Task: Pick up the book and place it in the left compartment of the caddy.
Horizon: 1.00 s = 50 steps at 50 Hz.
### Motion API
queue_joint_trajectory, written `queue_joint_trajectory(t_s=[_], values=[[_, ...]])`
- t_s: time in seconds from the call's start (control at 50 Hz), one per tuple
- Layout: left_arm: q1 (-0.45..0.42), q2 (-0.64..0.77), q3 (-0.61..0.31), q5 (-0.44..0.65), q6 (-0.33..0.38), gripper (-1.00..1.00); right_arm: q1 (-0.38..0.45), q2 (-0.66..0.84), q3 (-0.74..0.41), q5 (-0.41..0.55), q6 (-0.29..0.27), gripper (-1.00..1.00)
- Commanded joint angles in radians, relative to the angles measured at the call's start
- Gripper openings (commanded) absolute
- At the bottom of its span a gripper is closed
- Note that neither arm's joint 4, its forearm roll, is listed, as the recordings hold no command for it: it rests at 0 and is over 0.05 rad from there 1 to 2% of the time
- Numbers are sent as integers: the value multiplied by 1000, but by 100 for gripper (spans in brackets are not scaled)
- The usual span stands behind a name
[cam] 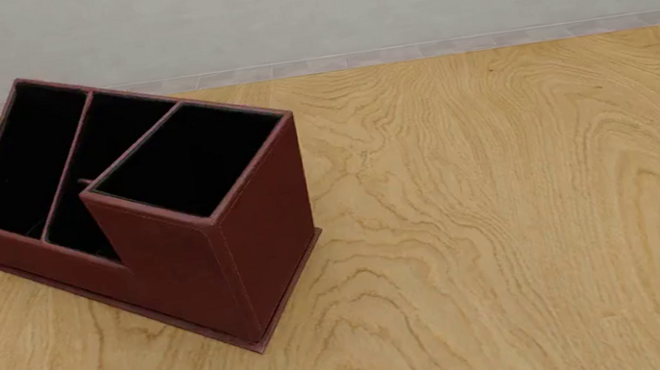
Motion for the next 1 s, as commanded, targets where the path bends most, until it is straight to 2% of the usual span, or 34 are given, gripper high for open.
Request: queue_joint_trajectory(t_s=[0.02, 0.32, 0.64, 1.0], values=[[-4, 58, -65, 56, -29, -100, 0, 0, 0, 0, 3, 100], [3, 126, -83, 73, -35, -100, 0, 1, 0, -1, 1, 100], [-3, 172, -55, 75, 56, -100, -1, -4, 0, 5, -1, 100], [-30, 218, -78, 80, 32, -100, -3, -2, 0, 1, 2, 100]])
